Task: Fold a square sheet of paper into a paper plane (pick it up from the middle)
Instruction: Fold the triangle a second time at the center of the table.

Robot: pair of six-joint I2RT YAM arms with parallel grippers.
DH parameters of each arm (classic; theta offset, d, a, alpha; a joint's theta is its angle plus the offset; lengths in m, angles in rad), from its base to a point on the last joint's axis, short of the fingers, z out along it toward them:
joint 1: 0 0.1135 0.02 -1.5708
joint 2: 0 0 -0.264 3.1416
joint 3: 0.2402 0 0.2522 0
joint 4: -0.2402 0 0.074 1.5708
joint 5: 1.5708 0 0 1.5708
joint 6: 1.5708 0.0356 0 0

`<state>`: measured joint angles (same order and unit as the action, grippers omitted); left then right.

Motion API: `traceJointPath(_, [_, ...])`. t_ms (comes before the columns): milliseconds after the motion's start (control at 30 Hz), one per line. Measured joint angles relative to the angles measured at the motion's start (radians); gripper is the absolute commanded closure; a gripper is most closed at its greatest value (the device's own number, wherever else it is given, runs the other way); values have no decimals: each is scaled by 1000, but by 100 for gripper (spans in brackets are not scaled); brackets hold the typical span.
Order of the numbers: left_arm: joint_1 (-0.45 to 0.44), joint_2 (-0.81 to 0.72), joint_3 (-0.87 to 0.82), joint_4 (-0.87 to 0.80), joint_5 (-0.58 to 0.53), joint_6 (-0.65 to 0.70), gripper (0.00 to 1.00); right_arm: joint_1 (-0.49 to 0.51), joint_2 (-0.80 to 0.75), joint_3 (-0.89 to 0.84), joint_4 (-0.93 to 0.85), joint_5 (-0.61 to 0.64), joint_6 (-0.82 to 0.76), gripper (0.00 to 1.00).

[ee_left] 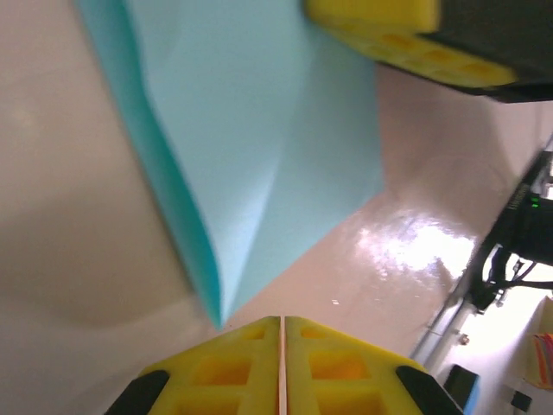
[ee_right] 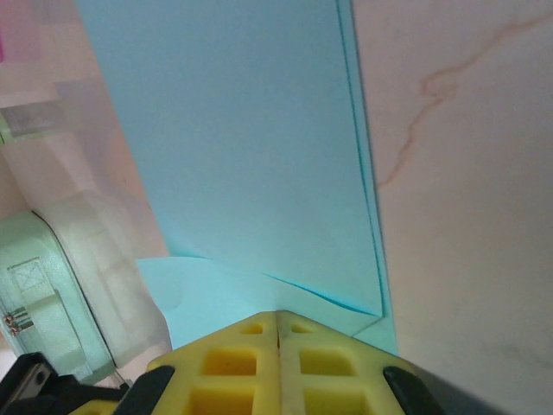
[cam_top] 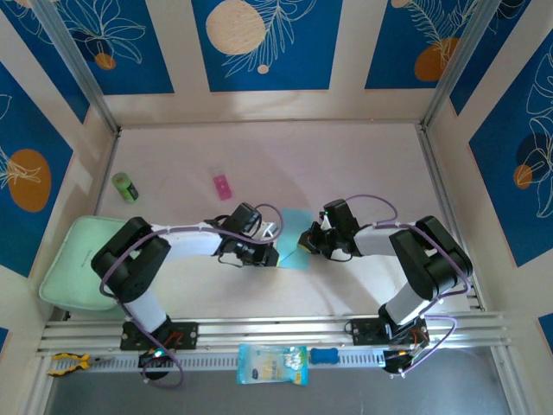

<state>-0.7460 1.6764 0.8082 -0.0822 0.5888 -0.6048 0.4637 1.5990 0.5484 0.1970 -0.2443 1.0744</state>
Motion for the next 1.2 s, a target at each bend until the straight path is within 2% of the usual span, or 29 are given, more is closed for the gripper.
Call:
traceJointPath(433, [7, 142, 150, -3, 38, 12, 92, 0, 0, 2, -4, 1, 0, 100])
traceJointPath(700, [22, 166, 98, 4, 28, 13, 93, 0, 0, 2, -6, -3, 0, 100])
traceJointPath(1200, [22, 96, 18, 21, -14, 43, 93, -1, 0, 2, -14, -12, -11, 100])
